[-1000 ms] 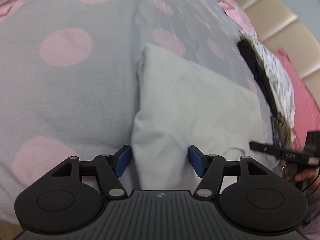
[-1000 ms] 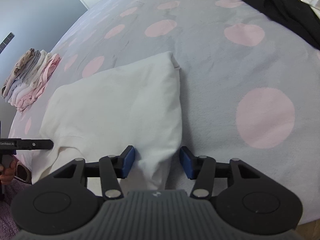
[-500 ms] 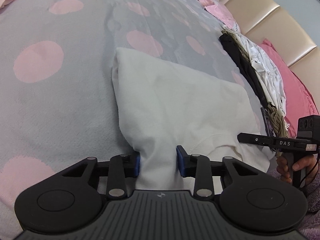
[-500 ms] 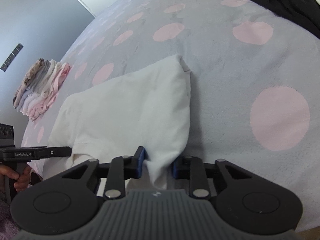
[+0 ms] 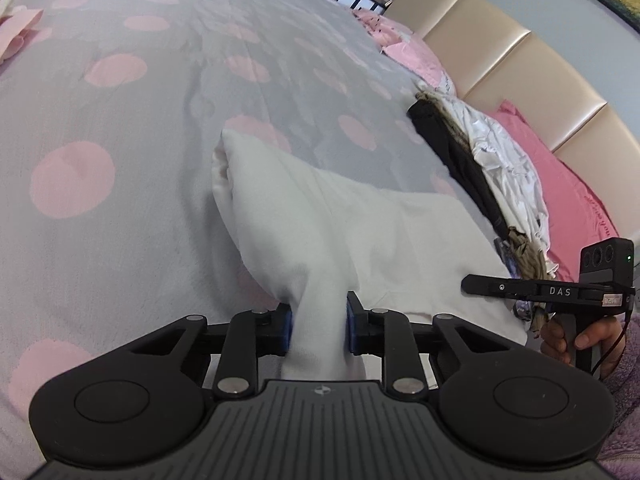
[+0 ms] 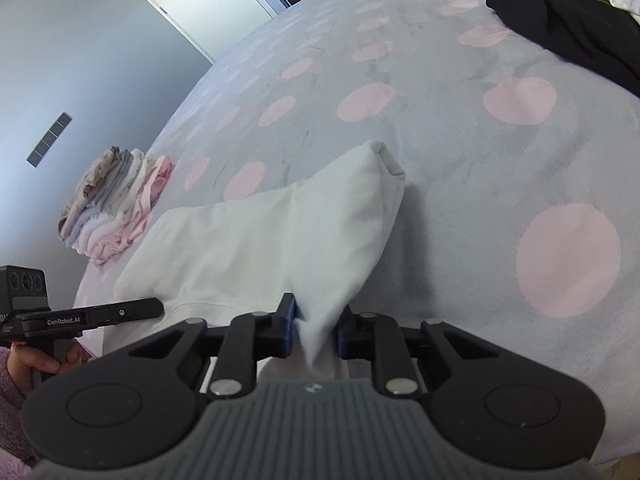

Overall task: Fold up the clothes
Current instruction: 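Lift the folded white shirt with both grippers and carry it toward the clothes stack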

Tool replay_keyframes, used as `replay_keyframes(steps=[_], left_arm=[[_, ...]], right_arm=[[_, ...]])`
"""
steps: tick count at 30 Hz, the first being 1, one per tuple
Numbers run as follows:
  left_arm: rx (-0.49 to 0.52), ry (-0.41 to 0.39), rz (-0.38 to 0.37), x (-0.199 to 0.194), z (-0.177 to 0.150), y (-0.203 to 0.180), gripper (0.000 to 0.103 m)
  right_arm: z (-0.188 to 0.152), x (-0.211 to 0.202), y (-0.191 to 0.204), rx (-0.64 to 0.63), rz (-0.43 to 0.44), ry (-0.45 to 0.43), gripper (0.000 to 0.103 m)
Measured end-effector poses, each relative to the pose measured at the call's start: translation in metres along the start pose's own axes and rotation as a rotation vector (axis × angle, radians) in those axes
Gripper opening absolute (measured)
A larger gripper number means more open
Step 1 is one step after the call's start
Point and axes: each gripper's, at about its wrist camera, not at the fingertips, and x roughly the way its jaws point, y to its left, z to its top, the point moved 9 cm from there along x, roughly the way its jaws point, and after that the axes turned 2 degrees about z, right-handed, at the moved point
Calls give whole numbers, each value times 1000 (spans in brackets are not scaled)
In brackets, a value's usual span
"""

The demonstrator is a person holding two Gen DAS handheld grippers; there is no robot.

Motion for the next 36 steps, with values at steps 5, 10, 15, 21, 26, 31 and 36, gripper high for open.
replay_keyframes(steps=[5, 10, 15, 21, 26, 31, 36], left_arm=[[-12, -50, -16, -11, 15, -5, 21], [-31, -93, -27, -26, 35, -3, 21], [-32, -120, -23, -50, 57, 2, 21], [-8, -174, 7, -93, 93, 10, 20], [-7, -230, 70, -142, 124, 28, 20], [-55, -312, 137, -199, 157, 66, 20], [-91, -388, 211, -259, 190, 116, 20]], right_arm=[[10, -3, 13, 8, 37, -27, 20], [28, -8, 31, 3, 69, -56, 20], [48, -12, 59, -9, 116, -87, 20], [79, -7, 102, -22, 188, -116, 20], [117, 12, 160, -40, 273, -107, 20], [152, 40, 234, -73, 358, -81, 20], [183, 85, 316, -114, 424, -47, 20]])
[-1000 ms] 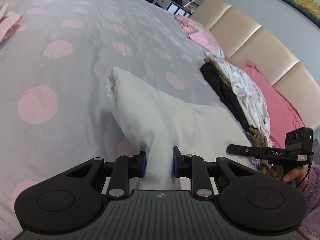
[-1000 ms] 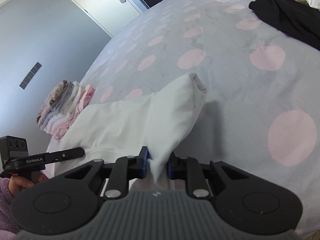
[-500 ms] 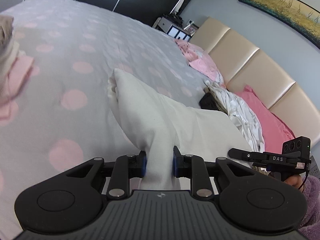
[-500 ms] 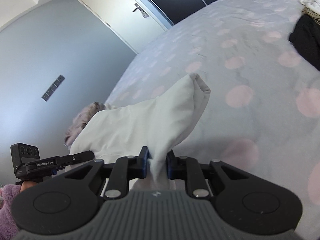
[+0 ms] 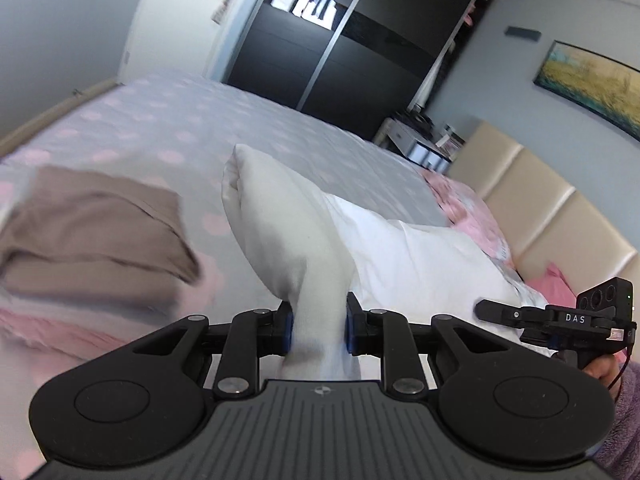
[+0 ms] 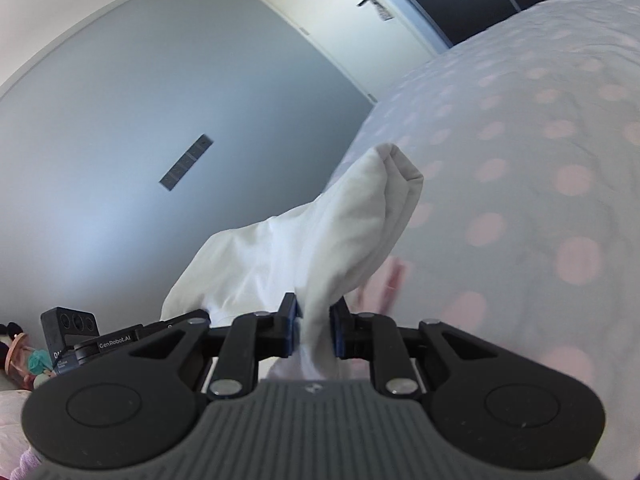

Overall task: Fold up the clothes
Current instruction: 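Lift the folded white shirt with both grippers and carry it toward the clothes stack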

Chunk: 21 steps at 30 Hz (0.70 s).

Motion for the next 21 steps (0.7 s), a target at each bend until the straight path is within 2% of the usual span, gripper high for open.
replay_keyframes(steps=[8, 15, 21], left_arm=[[-74, -104, 118, -32, 67, 100, 20], [-103, -100, 159, -10, 101, 167, 20], [-125, -56, 177, 20, 100, 226, 20]], right_arm=[[28, 127, 57, 8, 84, 36, 19], [36, 206, 64, 42, 65, 74, 19], [20, 249, 53, 47, 43, 88, 19]])
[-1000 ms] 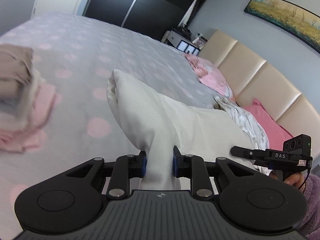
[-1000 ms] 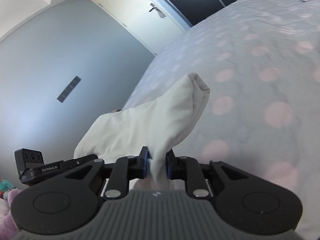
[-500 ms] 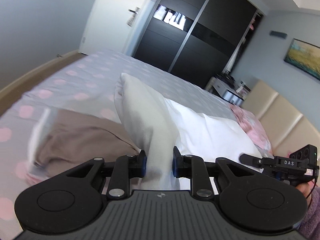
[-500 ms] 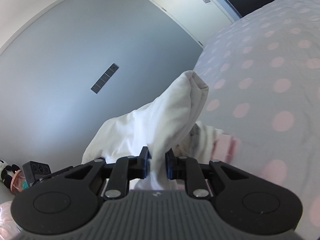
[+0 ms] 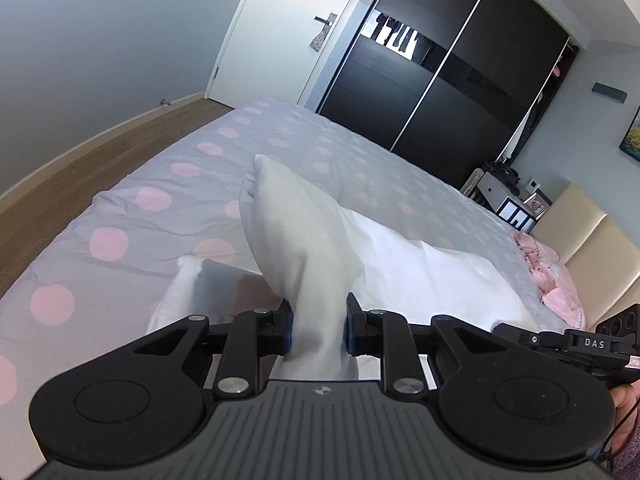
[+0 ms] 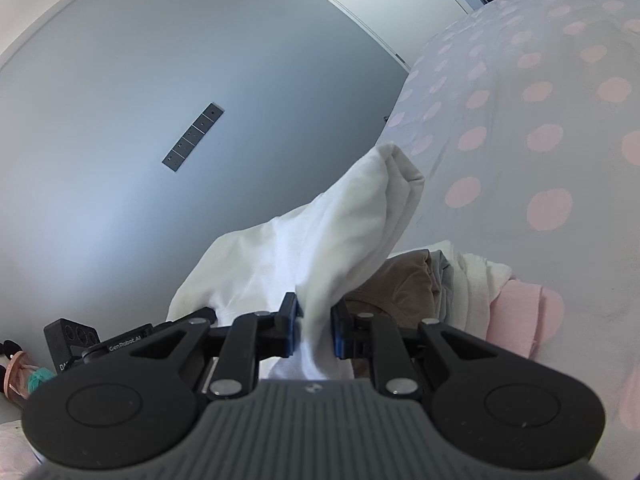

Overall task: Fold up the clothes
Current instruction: 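Lift the folded white shirt with both grippers and carry it toward the clothes stack, then lower the white shirt onto the folded clothes stack and open both grippers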

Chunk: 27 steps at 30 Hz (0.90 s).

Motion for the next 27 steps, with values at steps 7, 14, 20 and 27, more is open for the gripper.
replay_keyframes(steps=[7, 14, 20, 27], left_arm=[[-64, 18, 12, 43, -15, 56, 20], [-159, 19, -23, 65, -38, 89, 22], [-184, -29, 9, 56, -42, 90, 30], [-117, -145, 142, 0, -19, 71, 43]], right_arm=[[-13, 45, -40, 53, -47, 14, 19], [-23, 71, -70, 73, -89, 40, 19], [-22, 74, -67, 20, -129, 53, 31], [2, 24, -58, -145, -221, -71, 38]])
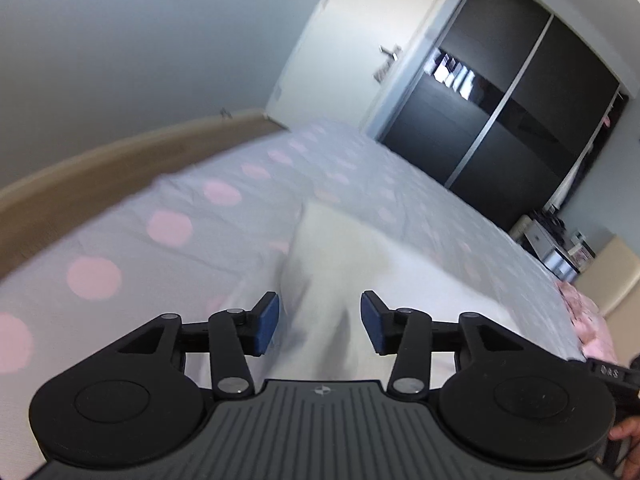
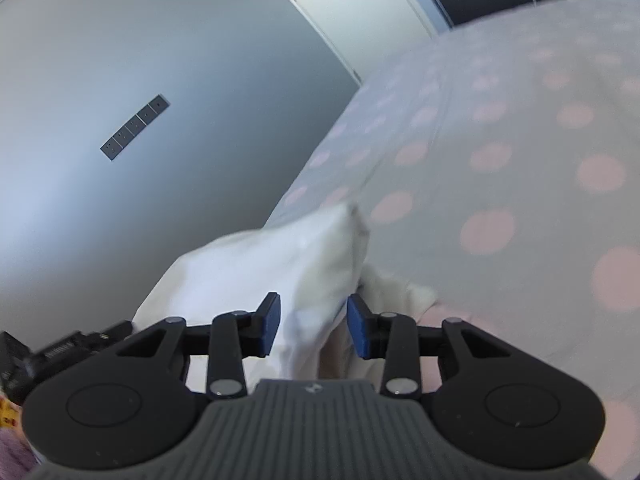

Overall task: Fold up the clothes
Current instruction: 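Lower the white shirt onto the folded clothes stack and open both grippers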

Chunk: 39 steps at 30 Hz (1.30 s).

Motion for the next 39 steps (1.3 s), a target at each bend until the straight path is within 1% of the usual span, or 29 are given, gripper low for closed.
replay_keyframes(steps=[1, 2, 3, 4, 6, 8, 10, 12, 14, 15, 19, 23, 26, 29, 32, 34, 36, 39], left_arm=[[12, -31, 16, -10, 5, -2, 42], [40, -48, 15, -19, 6, -8, 41], [68, -65, 14, -28, 7, -15, 36], [100, -62, 25, -31, 4, -21, 27], [164, -57, 47, -37, -1, -35, 26], [222, -45, 76, -34, -9, -43, 26], [227, -15, 102, -26, -17, -44, 26], [221, 18, 141, -14, -25, -36, 23], [203, 45, 175, -2, -32, -24, 22], [183, 56, 181, 3, -34, -17, 22], [153, 64, 173, 22, -40, -2, 22], [93, 76, 153, 39, -42, 9, 23], [94, 78, 151, 47, -43, 12, 23], [94, 71, 166, 49, -44, 11, 23], [90, 71, 179, 42, -44, 7, 23], [92, 67, 190, 35, -41, 2, 23], [109, 37, 203, 22, -37, -7, 23], [145, -12, 212, 0, -34, -26, 25]], right_arm=[[1, -9, 1, -38, -8, -19, 37], [1, -17, 4, -76, -8, -32, 32], [0, -24, 8, -113, 1, -39, 22], [-4, -28, 13, -151, 13, -37, 20], [-12, -36, 23, -226, 34, -33, 21], [-21, -35, 32, -301, 28, -26, 22], [-29, -28, 36, -337, 18, -14, 22], [-35, -17, 37, -334, 11, 9, 22], [-39, -3, 37, -343, -4, 25, 22], [-40, 4, 38, -350, -9, 31, 22], [-44, 32, 37, -361, -30, 48, 22], [-45, 57, 30, -329, -56, 83, 20], [-44, 66, 26, -293, -52, 105, 19], [-43, 67, 26, -297, -53, 114, 19], [-41, 61, 28, -314, -57, 126, 19], [-39, 50, 31, -324, -55, 115, 20], [-36, 33, 35, -334, -52, 92, 22], [-34, 4, 41, -361, -31, 70, 22]])
